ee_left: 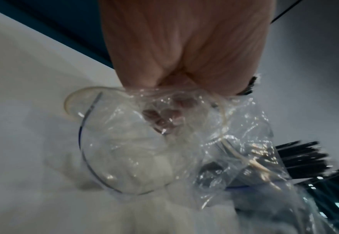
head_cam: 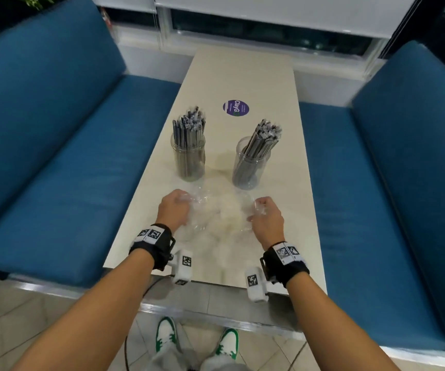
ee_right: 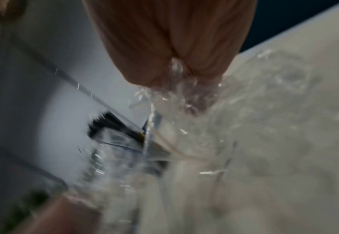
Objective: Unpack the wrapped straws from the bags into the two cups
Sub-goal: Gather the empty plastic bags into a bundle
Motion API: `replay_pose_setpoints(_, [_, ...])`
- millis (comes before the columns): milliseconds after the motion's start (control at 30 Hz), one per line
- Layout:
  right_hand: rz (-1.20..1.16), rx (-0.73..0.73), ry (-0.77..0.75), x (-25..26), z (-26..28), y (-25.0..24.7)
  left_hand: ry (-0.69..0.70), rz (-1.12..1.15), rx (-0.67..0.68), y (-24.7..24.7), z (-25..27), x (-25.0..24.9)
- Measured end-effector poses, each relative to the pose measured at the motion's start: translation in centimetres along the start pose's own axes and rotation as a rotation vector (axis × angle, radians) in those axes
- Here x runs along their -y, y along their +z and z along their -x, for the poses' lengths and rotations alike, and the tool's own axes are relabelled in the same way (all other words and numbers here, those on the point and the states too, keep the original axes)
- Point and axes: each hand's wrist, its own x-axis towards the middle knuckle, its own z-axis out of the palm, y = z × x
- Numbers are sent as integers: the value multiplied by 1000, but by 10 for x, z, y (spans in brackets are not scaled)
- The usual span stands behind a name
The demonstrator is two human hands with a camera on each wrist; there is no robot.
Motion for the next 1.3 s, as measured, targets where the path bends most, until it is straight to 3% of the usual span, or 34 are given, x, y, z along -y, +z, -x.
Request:
replay_pose_setpoints(67, [-523,71,94,35,7,8,24,171,39,6,11,-18])
replay_pose_setpoints(100, [-656,120,102,50,11,14,33,265,69,11,17,-26])
replay_pose_setpoints(233, [-880,269,167,77,25,35,-19,577,355,23,35,-56])
replay_pose_setpoints(333, [-1000,477,207,76,33,37,-19,531,405,13,35,-57])
replay_pose_setpoints(367, [-982,554,187,78,36,35,-25,511,381,8,34,-54])
replay_pose_setpoints(433, [-732,633,104,82,35,36,-64,478,280,-6,30,-48])
replay_pose_setpoints(567, [281,576,-230,103,37,40,-174,512,180,-34,17,-37])
replay_pose_setpoints(600, [402,535,-332,111,42,42,-199,505,182,-40,17,-38])
replay_pose_setpoints(667, [414,558,-455,120,52,54,-229,478,233,-47,20,-42])
replay_pose_setpoints(767, [418,587,-520,124,57,82,-253,471,440,-63,32,-54])
replay_pose_setpoints(833, [439,520,-564,122,54,98,-261,610,587,-83,35,-54])
replay_pose_setpoints(1000, [253,236,-697,119,51,135,-199,828,743,-136,28,-33])
replay_pose_setpoints(1067, [155,87,-621,122,54,155,-128,818,724,-143,23,-14])
replay_pose_setpoints(1133, [-64,14,-379,129,63,178,-52,755,666,-142,25,2])
replay_pose_setpoints(1200, [-256,95,-175,138,77,202,0,741,541,-140,32,12])
replay_pose_setpoints(1300, [-421,355,40,141,91,232,20,817,273,-153,33,23])
